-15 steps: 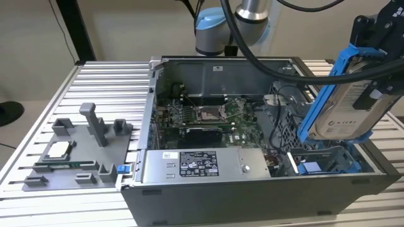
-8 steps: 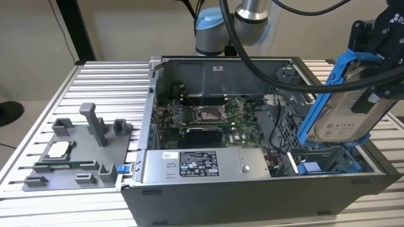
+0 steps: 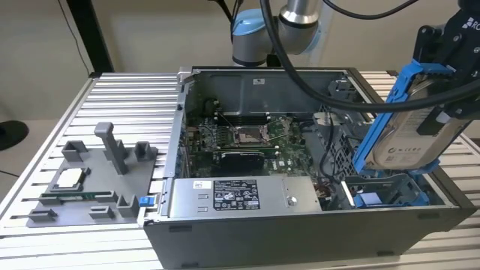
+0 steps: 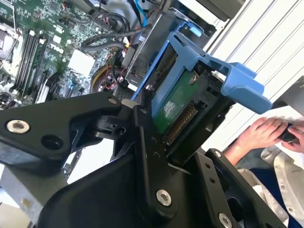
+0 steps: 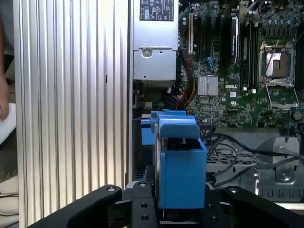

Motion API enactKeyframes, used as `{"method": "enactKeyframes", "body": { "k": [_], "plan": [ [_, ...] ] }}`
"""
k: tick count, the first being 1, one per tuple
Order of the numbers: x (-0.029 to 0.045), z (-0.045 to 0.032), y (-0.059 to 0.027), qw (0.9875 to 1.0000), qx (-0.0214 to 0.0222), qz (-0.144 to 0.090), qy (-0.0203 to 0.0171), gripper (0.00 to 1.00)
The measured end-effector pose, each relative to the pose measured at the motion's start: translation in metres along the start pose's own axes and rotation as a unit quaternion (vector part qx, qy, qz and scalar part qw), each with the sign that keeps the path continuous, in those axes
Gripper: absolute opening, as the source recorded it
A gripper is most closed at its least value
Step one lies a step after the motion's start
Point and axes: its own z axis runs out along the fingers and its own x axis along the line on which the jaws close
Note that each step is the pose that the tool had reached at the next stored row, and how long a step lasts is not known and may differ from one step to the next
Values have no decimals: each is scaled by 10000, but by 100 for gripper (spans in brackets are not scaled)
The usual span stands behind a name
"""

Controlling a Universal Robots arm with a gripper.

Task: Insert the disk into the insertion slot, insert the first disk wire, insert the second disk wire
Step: 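Insert the disk into the insertion slot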

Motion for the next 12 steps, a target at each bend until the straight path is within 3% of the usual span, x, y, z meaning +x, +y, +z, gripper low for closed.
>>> {"method": "enactKeyframes", "body": {
  "k": [12],
  "plan": [
    [0, 60, -3, 10000, 0, 0, 1, 0]
  ]
}}
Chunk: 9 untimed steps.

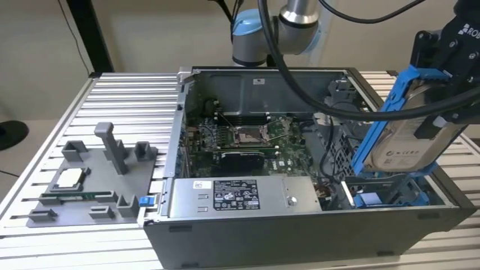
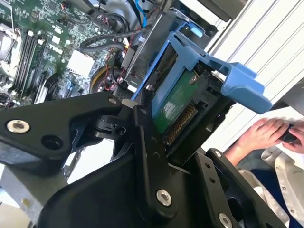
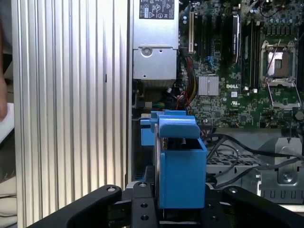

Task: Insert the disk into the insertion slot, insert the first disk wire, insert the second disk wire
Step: 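Insert the disk into the insertion slot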

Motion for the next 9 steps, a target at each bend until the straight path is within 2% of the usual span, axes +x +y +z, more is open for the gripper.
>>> {"method": "enactKeyframes", "body": {
  "k": [9],
  "plan": [
    [0, 47, -2, 10000, 0, 0, 0, 0]
  ]
}}
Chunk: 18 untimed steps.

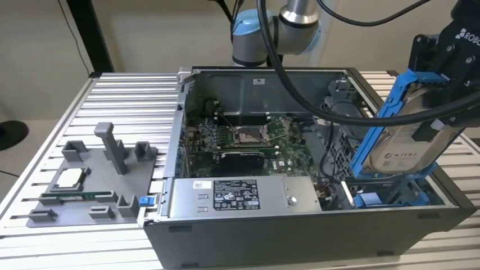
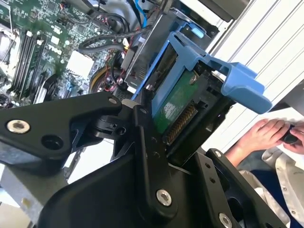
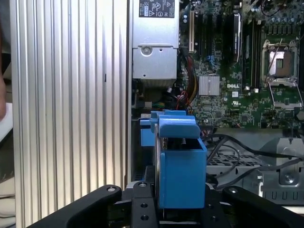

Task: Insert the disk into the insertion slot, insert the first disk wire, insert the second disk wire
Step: 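Insert the disk into the insertion slot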

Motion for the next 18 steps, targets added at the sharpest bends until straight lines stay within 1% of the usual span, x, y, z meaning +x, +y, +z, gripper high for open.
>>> {"method": "enactKeyframes", "body": {
  "k": [6, 13, 18],
  "plan": [
    [0, 39, -2, 10000, 0, 0, 0, 0],
    [0, 107, -4, 10000, 0, 0, -3, 0],
    [0, 141, -6, 10000, 0, -1, -33, 0]
  ]
}}
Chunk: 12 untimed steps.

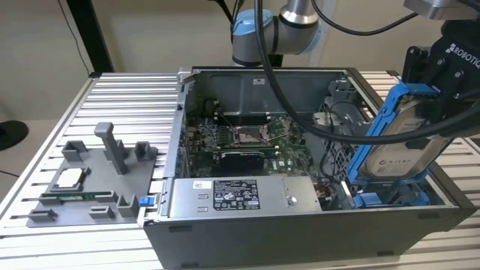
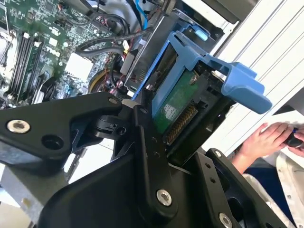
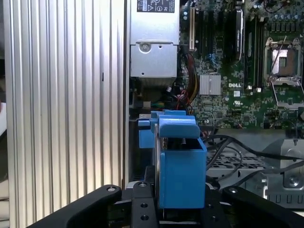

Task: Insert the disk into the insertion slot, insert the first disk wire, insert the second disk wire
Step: 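Insert the disk into the insertion slot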

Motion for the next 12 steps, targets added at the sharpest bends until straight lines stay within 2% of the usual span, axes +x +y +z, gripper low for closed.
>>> {"method": "enactKeyframes", "body": {
  "k": [6, 12],
  "plan": [
    [0, 15, -2, 10000, -1, -2, -36, 0],
    [0, 28, -3, 10000, -1, -2, -47, 0]
  ]
}}
